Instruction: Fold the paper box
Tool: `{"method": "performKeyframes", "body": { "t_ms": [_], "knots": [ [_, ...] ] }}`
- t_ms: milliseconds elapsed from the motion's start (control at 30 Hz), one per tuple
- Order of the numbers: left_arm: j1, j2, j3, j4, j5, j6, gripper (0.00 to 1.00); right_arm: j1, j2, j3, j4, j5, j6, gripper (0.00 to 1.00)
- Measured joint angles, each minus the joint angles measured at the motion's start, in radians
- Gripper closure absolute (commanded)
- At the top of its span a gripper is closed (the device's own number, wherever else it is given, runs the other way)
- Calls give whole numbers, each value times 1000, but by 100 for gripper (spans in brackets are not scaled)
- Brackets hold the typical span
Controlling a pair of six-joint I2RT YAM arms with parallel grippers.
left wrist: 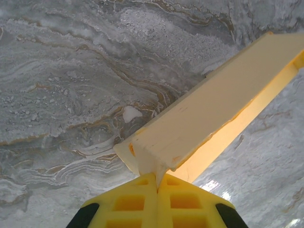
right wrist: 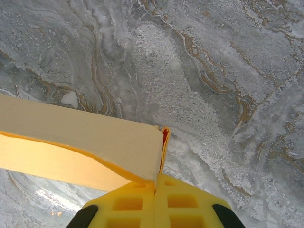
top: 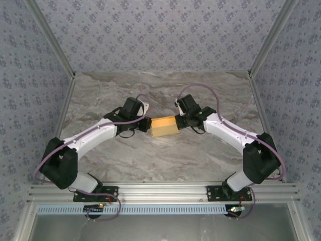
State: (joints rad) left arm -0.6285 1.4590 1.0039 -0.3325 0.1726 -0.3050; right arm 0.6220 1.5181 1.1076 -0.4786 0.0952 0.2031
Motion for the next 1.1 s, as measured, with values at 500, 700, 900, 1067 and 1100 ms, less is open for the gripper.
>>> {"method": "performKeyframes", "body": {
  "t_ms": [500,700,900,1067,1100],
  "knots": [
    [0,38,16,58,40,-211,100,0,-6,-17,15,45,0,99],
    [10,39,16,79,62,-256,100,0,-6,-19,16,48,0,99],
    [15,40,16,88,65,-268,100,0,-6,-19,16,48,0,99],
    [14,40,-2,91,43,-253,100,0,-13,-31,32,45,0,99],
    [13,40,-8,95,40,-245,100,0,-15,-34,35,44,0,99]
  ]
}}
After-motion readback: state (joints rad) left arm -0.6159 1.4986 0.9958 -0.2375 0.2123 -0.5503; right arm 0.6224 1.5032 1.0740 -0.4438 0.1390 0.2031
